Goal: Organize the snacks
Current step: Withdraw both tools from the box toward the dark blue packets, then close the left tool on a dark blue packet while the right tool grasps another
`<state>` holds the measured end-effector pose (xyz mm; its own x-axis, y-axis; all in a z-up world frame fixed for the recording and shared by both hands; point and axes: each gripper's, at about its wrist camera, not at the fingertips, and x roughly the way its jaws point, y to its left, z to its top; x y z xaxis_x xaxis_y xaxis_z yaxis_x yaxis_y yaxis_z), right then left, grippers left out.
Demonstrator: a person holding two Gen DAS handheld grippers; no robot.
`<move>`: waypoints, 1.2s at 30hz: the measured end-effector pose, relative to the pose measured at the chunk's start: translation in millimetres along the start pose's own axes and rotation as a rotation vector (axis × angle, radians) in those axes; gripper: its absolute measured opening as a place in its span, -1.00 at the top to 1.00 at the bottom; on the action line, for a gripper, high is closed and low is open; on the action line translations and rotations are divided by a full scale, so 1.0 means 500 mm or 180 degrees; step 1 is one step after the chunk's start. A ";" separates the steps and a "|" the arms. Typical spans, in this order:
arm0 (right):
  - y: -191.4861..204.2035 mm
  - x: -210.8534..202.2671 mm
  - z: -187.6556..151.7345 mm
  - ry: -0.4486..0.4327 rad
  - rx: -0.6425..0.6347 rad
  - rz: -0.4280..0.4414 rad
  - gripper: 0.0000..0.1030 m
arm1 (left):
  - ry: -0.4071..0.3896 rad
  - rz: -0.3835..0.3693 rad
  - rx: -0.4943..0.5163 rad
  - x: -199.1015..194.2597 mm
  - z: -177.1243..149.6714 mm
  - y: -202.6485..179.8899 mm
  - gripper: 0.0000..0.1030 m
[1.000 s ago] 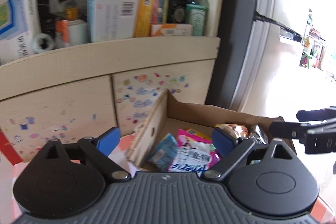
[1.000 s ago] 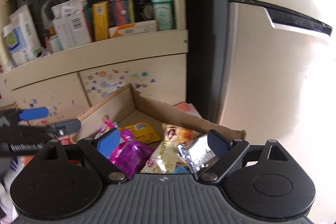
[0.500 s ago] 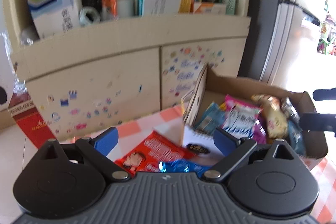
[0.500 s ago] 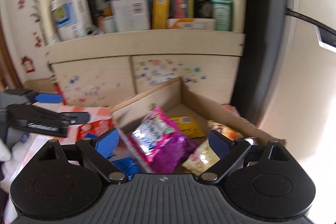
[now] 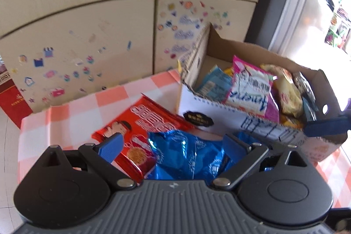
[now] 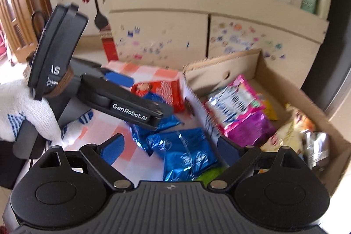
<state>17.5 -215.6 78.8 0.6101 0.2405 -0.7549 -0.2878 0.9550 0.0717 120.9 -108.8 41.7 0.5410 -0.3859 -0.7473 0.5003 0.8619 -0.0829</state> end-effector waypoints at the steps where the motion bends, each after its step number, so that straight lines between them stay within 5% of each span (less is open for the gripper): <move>1: 0.001 0.006 -0.002 0.0027 -0.0007 0.0003 -0.85 | 0.0009 0.0007 0.0017 0.003 -0.003 0.000 -0.87; 11: 0.009 0.062 -0.016 0.0138 -0.0011 -0.0084 -0.84 | 0.0103 -0.0051 -0.0015 0.003 -0.026 0.024 -0.43; 18: 0.025 0.083 -0.022 0.0224 -0.0104 -0.0008 -0.83 | 0.0163 -0.0116 -0.0163 -0.030 -0.052 0.060 -0.41; 25: 0.061 0.078 -0.036 0.0420 -0.0416 0.0348 -0.79 | 0.0208 -0.0139 -0.0218 -0.072 -0.075 0.092 -0.38; 36: 0.027 0.084 -0.009 0.0234 -0.0287 0.0100 -0.82 | 0.0167 -0.0124 -0.0016 -0.075 -0.076 0.091 -0.50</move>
<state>35.8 -193.6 45.0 0.5450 0.2535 -0.7992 -0.3732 0.9269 0.0395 97.6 -42.6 40.9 0.4849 -0.4017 -0.7769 0.5170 0.8481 -0.1159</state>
